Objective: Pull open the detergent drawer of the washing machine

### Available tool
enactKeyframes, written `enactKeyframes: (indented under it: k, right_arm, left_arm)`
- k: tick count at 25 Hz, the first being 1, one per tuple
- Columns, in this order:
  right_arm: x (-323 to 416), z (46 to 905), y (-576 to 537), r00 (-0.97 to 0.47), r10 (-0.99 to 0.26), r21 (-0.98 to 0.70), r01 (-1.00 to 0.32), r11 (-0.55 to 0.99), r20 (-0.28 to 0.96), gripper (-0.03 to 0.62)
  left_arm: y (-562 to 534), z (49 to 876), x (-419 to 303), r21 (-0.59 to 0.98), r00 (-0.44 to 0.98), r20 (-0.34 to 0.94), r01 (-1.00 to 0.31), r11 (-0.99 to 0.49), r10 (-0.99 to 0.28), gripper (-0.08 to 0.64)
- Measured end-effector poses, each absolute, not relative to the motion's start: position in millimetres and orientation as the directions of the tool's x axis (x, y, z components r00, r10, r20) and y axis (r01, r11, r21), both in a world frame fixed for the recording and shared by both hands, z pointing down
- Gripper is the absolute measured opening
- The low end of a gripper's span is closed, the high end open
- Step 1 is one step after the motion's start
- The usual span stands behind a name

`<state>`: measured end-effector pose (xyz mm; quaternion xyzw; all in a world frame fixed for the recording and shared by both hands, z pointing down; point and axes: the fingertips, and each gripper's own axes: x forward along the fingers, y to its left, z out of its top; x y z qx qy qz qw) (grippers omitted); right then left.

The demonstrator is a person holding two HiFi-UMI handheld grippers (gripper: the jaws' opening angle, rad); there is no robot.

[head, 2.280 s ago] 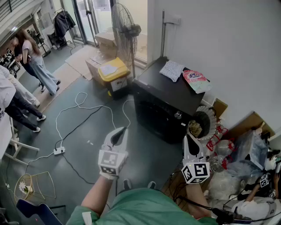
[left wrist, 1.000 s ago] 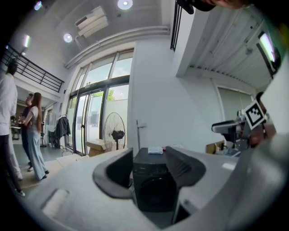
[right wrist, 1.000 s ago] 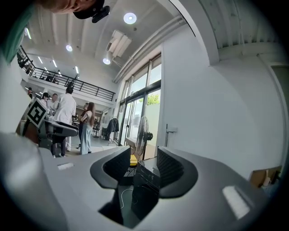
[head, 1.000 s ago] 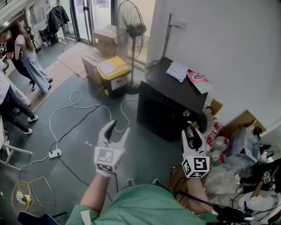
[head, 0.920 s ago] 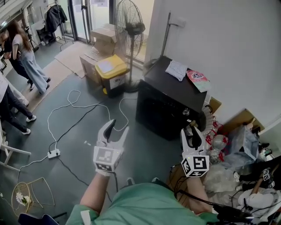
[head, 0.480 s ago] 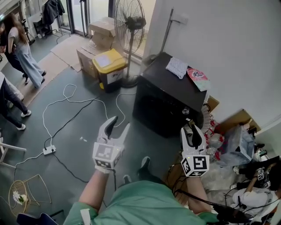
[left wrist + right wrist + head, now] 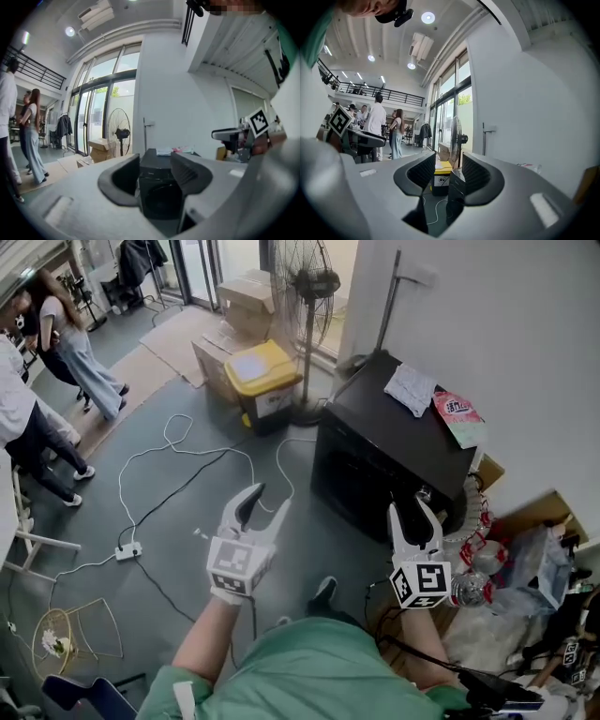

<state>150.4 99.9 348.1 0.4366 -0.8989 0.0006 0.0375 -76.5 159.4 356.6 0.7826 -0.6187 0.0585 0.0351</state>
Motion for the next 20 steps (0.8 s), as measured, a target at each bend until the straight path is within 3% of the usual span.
enactKeyframes:
  k: [20]
  right_arm:
    - [171.2, 365.6, -79.6, -0.692, -0.718, -0.102, -0.722, 0.685, 0.073, 0.167]
  left_arm:
    - [-2.1, 385.1, -45.9, 0.055, 0.186, 0.244, -0.982, -0.178, -0.952, 0.198]
